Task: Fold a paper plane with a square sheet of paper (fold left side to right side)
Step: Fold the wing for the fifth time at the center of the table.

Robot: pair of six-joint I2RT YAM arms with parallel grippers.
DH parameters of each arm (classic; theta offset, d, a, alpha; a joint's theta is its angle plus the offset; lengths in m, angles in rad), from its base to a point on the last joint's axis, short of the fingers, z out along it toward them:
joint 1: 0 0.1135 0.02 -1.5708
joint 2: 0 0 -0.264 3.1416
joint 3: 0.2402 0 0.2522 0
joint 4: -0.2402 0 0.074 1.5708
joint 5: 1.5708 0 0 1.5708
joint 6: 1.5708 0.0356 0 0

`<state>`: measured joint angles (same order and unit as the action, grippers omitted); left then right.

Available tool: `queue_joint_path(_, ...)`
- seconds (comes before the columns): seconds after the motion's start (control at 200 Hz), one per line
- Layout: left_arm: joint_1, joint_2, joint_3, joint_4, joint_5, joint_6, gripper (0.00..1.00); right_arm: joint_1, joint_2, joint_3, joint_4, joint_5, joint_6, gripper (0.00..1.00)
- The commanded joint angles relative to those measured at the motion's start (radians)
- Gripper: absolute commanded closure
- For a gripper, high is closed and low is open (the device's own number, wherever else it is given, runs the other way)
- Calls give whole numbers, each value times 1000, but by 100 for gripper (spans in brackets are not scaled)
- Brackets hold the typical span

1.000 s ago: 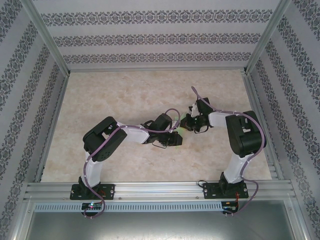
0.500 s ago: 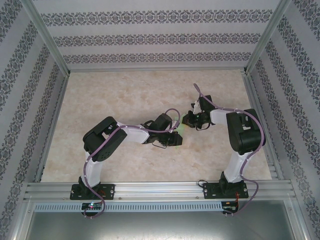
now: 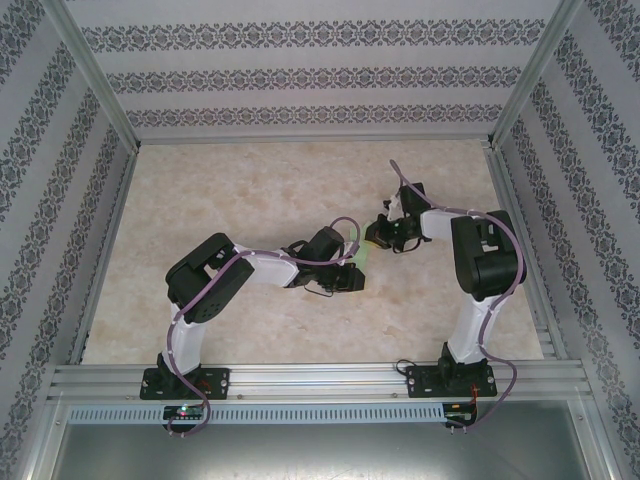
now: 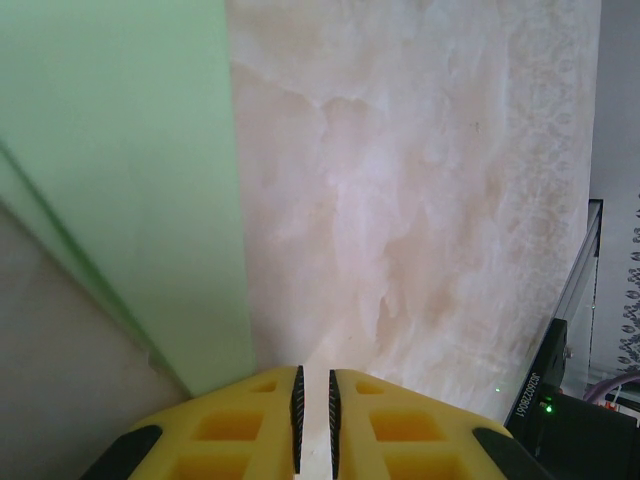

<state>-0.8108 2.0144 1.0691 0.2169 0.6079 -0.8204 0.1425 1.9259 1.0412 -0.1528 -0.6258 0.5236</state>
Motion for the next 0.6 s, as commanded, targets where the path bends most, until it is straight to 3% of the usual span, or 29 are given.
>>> queue_joint_path(0.0,-13,26,-9,-59,36,-3,81,-27,34,43,22,71,-12,91)
queue_joint_path(0.175,-11,-13,-29,-31,34,8,81,-17,43,36,4,60,-21,92)
queue_joint_path(0.375,12,-150,-76,50,74,-5,73,-8,35,-22,7,48,-31,92)
queue_joint_path(0.595,92,-209,-21,-90,65,63,73,33,18,-60,12,40,-18,92)
